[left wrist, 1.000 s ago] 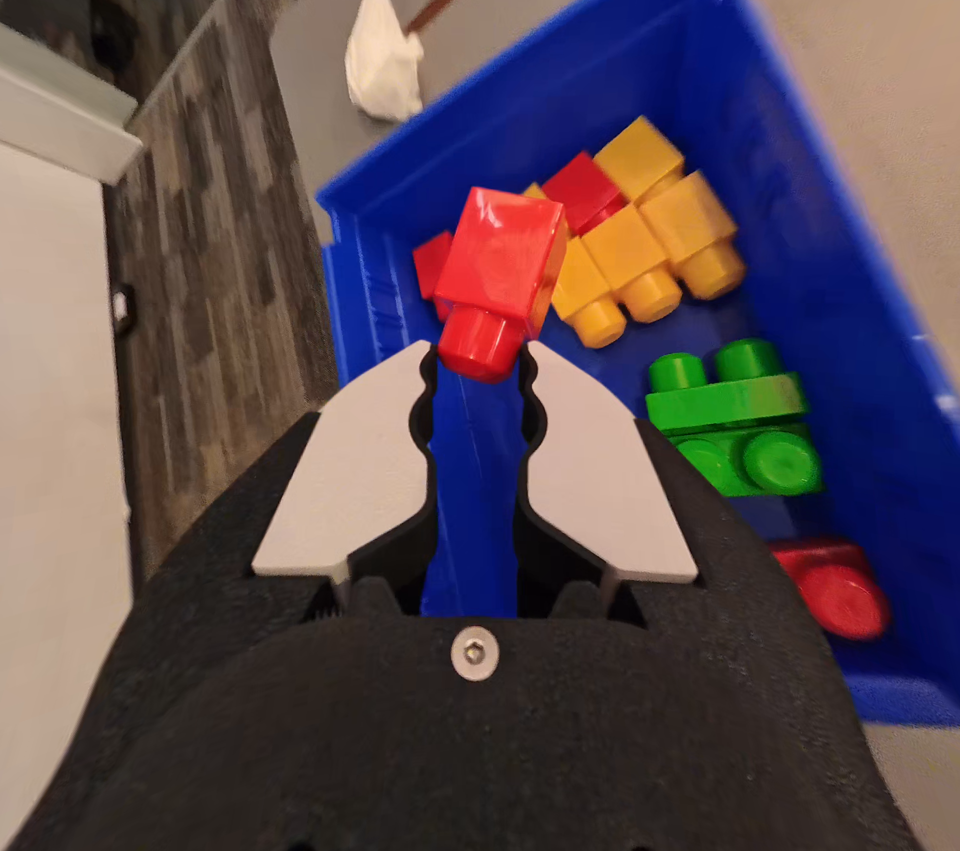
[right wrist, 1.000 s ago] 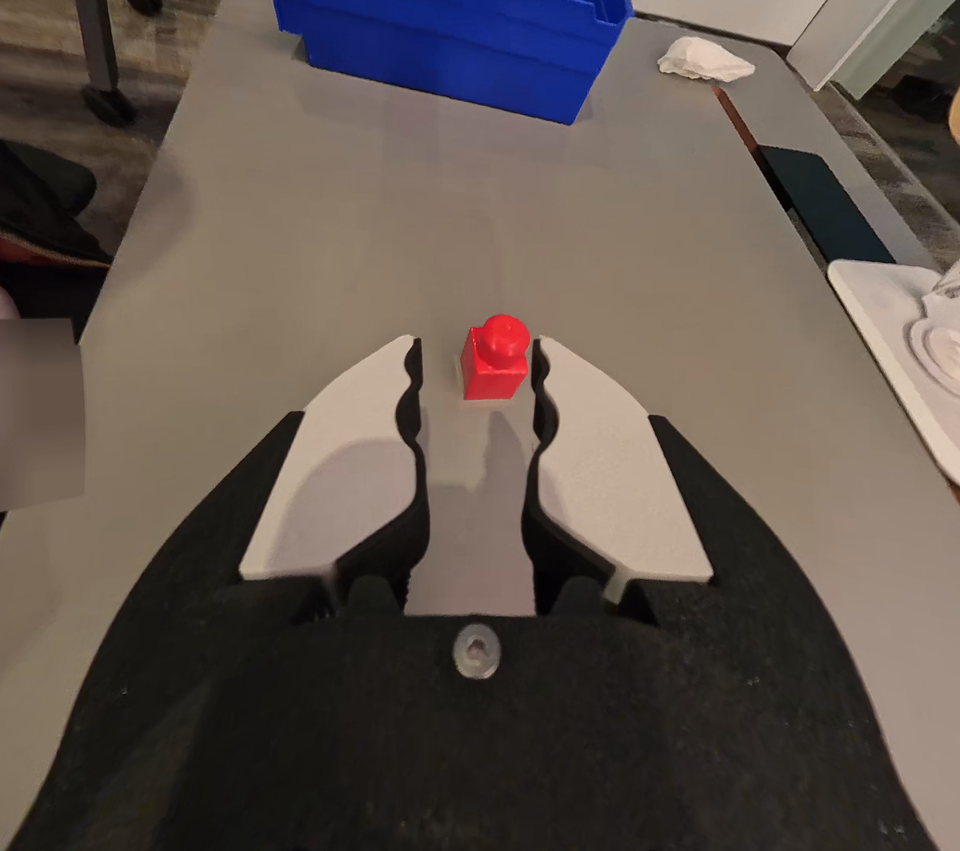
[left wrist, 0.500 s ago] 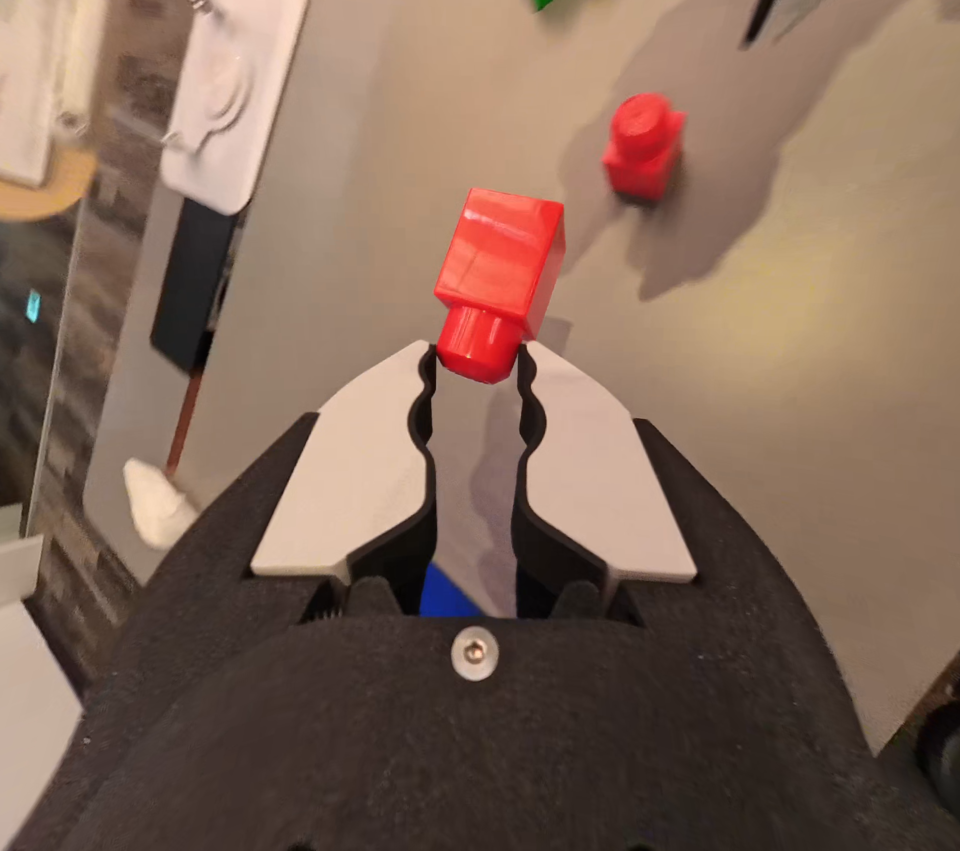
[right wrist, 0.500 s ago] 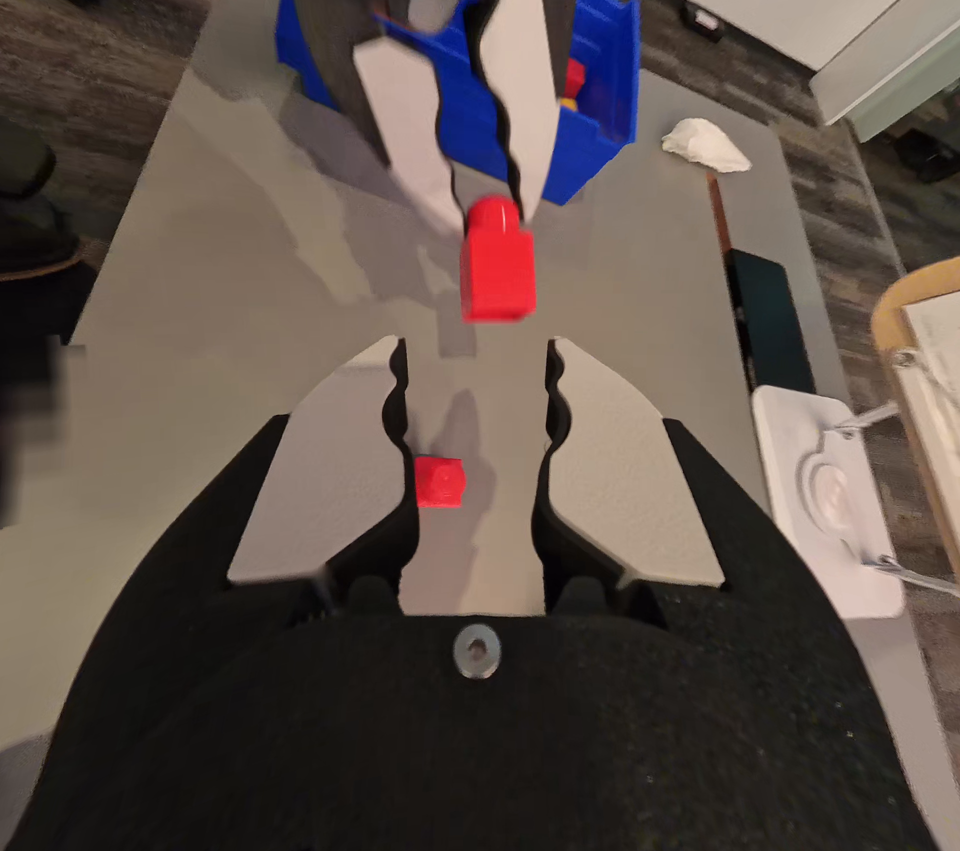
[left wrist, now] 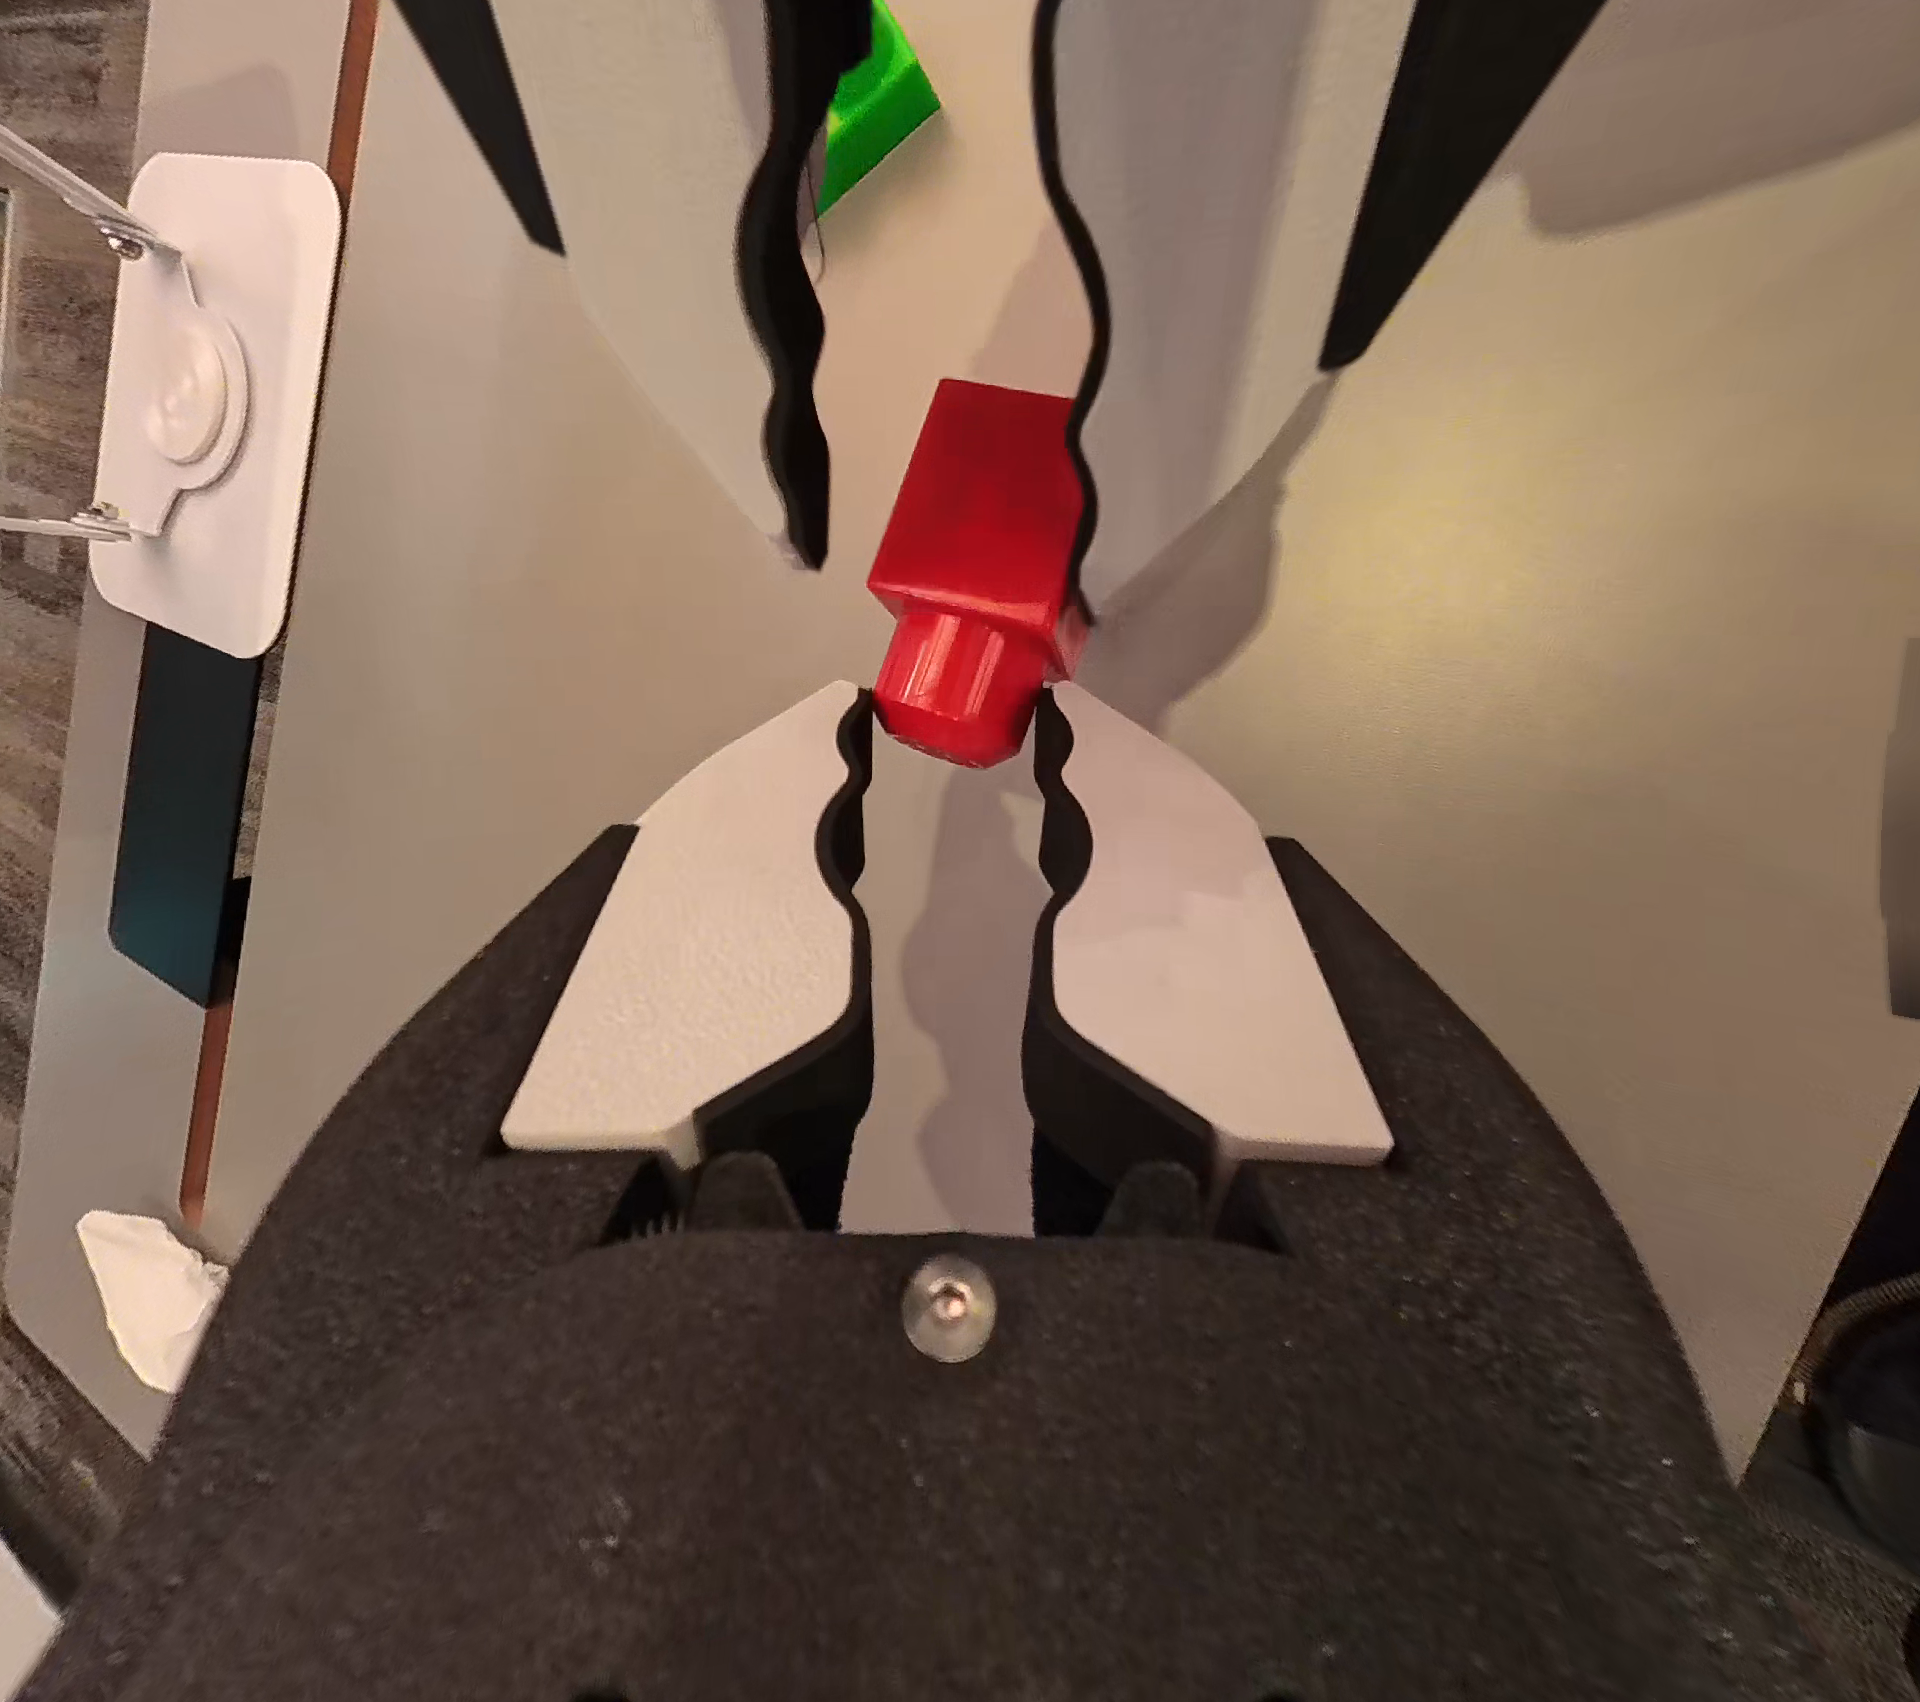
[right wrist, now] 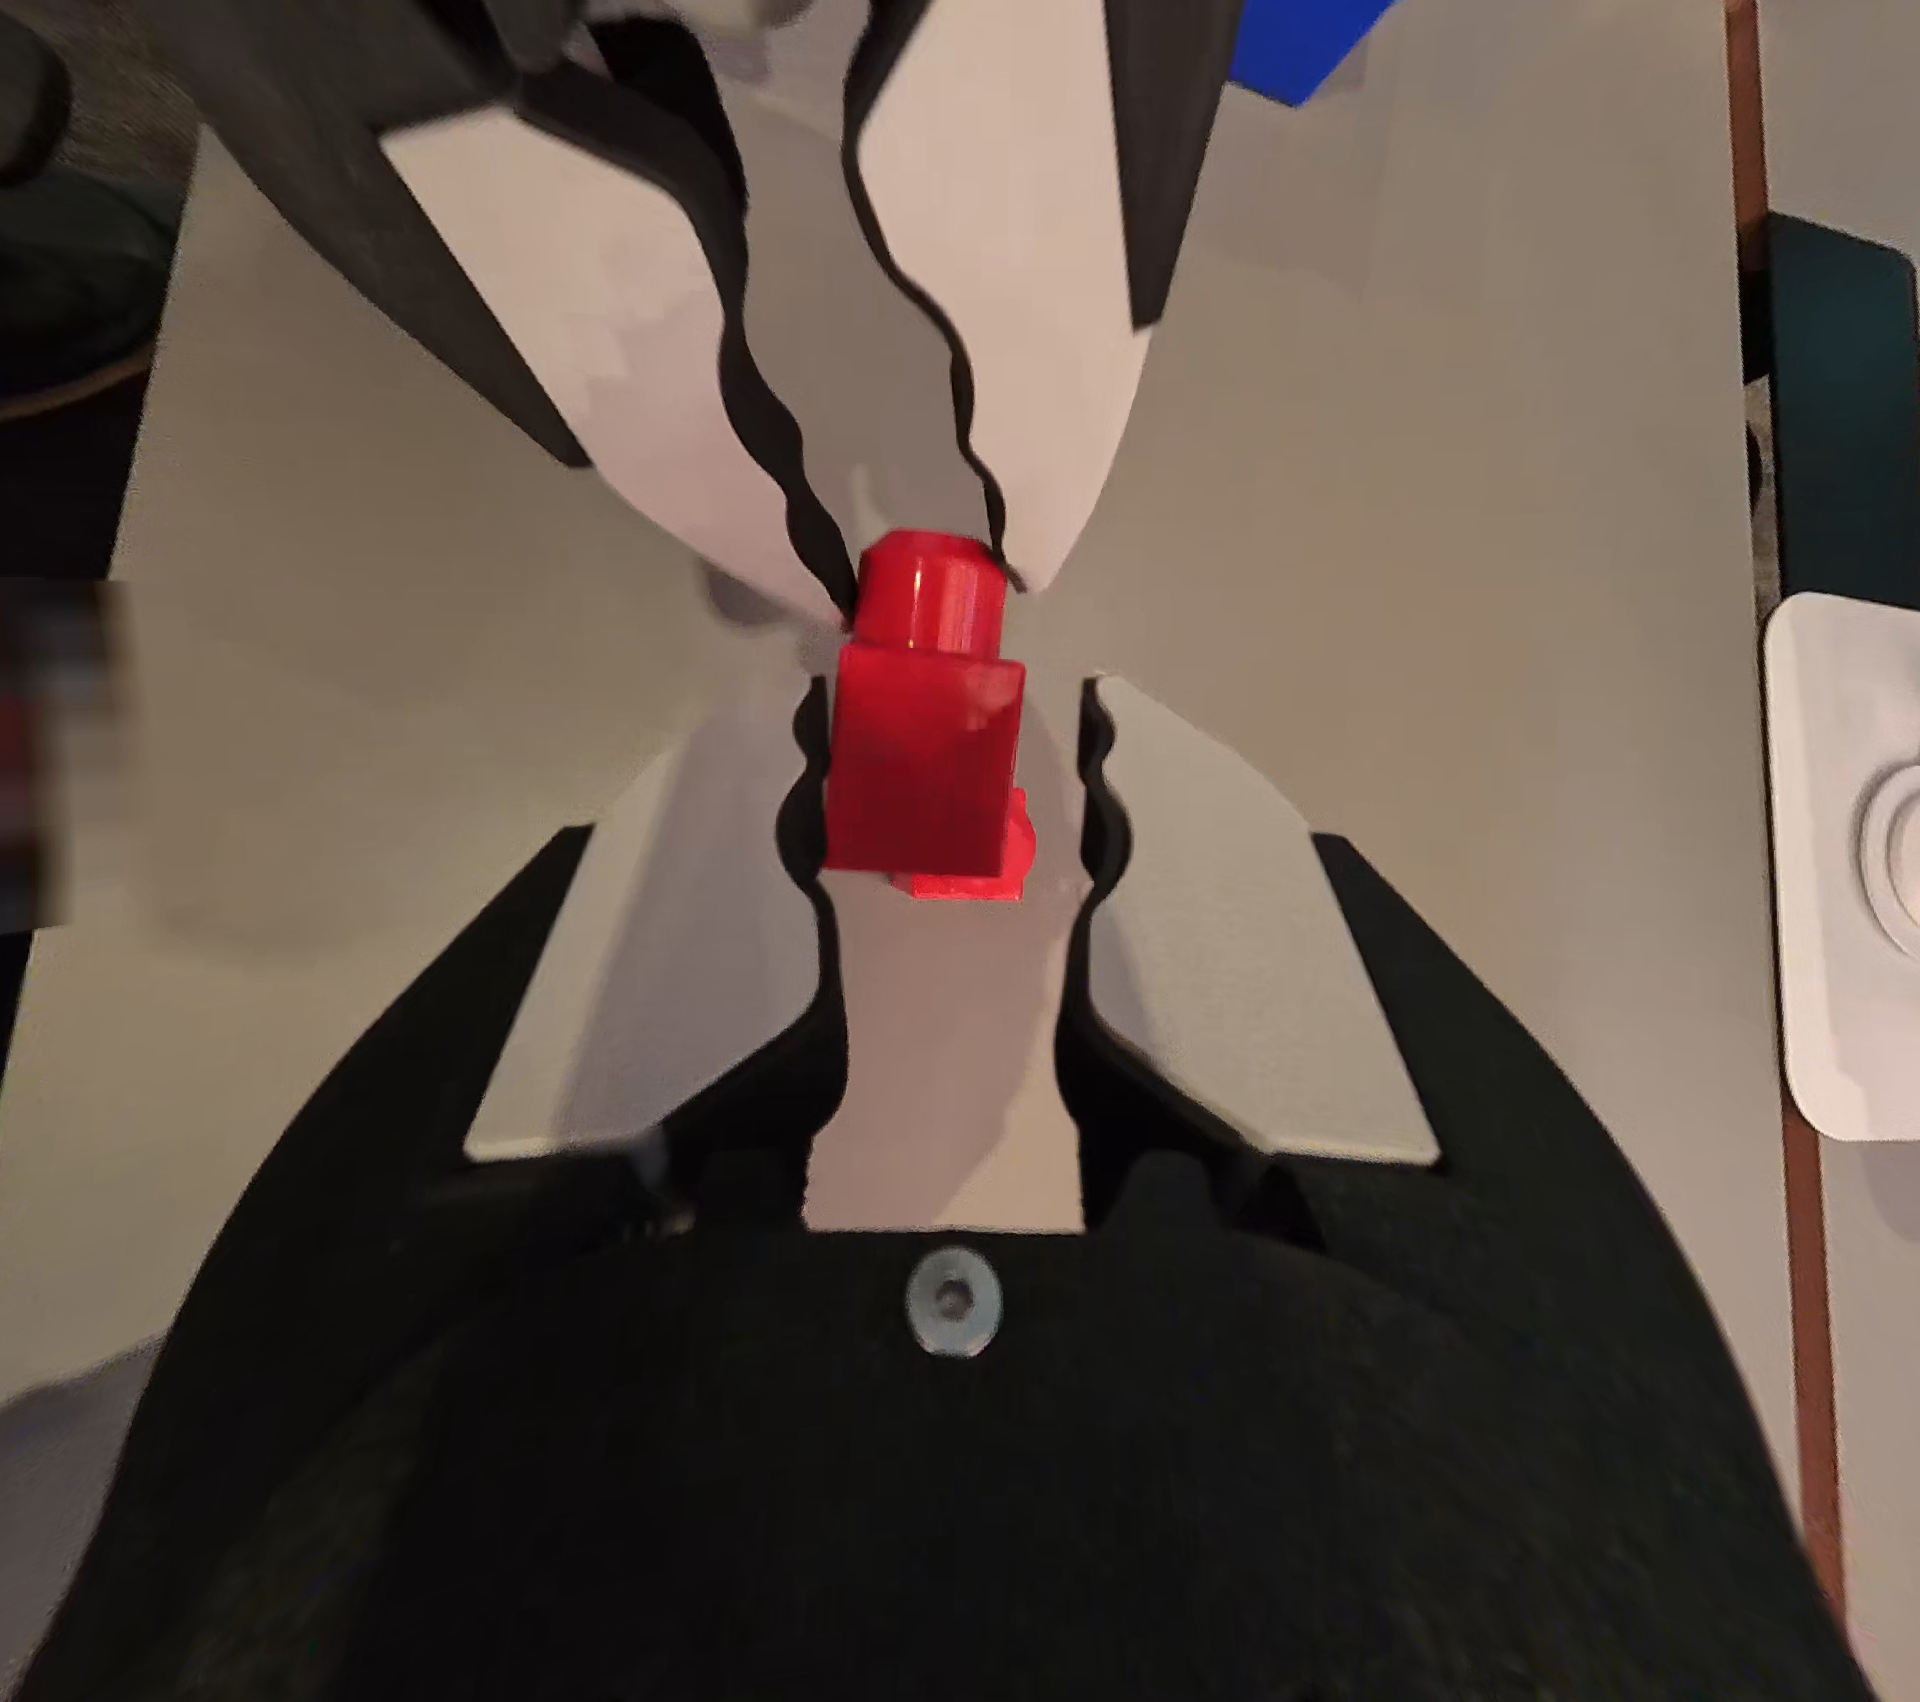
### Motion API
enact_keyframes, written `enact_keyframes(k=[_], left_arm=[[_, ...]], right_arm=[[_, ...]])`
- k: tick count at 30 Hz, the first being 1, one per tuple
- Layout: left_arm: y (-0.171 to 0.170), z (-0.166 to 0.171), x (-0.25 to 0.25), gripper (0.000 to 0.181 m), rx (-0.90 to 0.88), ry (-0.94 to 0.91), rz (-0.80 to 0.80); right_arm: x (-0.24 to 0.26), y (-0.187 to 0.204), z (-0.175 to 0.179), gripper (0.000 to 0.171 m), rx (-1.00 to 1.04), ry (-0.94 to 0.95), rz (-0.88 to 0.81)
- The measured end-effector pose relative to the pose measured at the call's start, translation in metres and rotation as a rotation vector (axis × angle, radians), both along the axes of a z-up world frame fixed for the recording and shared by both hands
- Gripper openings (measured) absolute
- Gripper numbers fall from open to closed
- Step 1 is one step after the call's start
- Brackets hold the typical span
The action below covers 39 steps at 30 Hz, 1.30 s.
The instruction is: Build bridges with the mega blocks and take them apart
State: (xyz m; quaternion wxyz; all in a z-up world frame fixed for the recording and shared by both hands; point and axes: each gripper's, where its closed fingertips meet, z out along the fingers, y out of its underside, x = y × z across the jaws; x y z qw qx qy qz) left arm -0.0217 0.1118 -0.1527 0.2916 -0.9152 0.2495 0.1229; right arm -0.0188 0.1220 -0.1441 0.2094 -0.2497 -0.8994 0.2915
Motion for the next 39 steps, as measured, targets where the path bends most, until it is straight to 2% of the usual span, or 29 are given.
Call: enact_keyframes(k=[1, 5, 9, 13, 16, 18, 20, 22, 25, 26, 28, 31, 37, 39], left_arm=[[0.0, 0.001, 0.0, 0.03, 0.004, -0.004, 0.004], [0.0, 0.003, 0.004, 0.03, 0.007, -0.01, 0.002], [0.001, 0.007, 0.004, 0.03, 0.041, -0.017, 0.017], [-0.004, 0.018, -0.007, 0.031, 0.134, -0.056, 0.077], [-0.009, 0.007, -0.013, 0.028, 0.165, -0.214, 0.152], [-0.002, 0.002, -0.004, 0.022, 0.203, -0.378, 0.165], [0.01, 0.011, 0.008, 0.018, 0.282, -0.52, 0.164], [0.019, 0.025, 0.023, 0.016, 0.333, -0.602, 0.113], [0.027, 0.037, 0.042, 0.016, 0.362, -0.583, 0.028], [0.028, 0.037, 0.045, 0.01, 0.357, -0.55, 0.012], [0.03, 0.034, 0.048, 0.009, 0.349, -0.511, -0.001], [0.033, 0.03, 0.054, 0.005, 0.333, -0.54, 0.003], [0.041, 0.022, 0.064, 0.008, 0.302, -0.532, -0.01], [0.041, 0.014, 0.062, 0.018, 0.271, -0.48, -0.008]], right_arm=[[0.001, 0.0, -0.003, 0.049, -0.002, -0.013, 0.0], [0.0, -0.011, -0.005, 0.037, -0.062, -0.003, 0.031], [0.0, -0.009, -0.003, 0.036, -0.074, 0.035, 0.021], [0.01, 0.022, -0.003, 0.036, -0.182, 0.094, -0.098], [0.026, 0.034, -0.002, 0.036, -0.475, 0.101, -0.16], [0.037, 0.03, 0.017, 0.036, -0.65, 0.178, -0.123], [0.043, 0.026, 0.032, 0.036, -0.723, 0.227, -0.109], [0.046, 0.024, 0.031, 0.036, -0.669, 0.238, -0.112], [0.05, 0.02, 0.022, 0.036, -0.595, 0.208, -0.109], [0.05, 0.021, 0.019, 0.036, -0.568, 0.21, -0.121], [0.053, 0.024, 0.015, 0.036, -0.549, 0.209, -0.119], [0.057, 0.027, 0.009, 0.036, -0.555, 0.182, -0.132], [0.062, 0.032, -0.015, 0.036, -0.497, 0.139, -0.155], [0.063, 0.035, -0.024, 0.036, -0.468, 0.133, -0.154]])
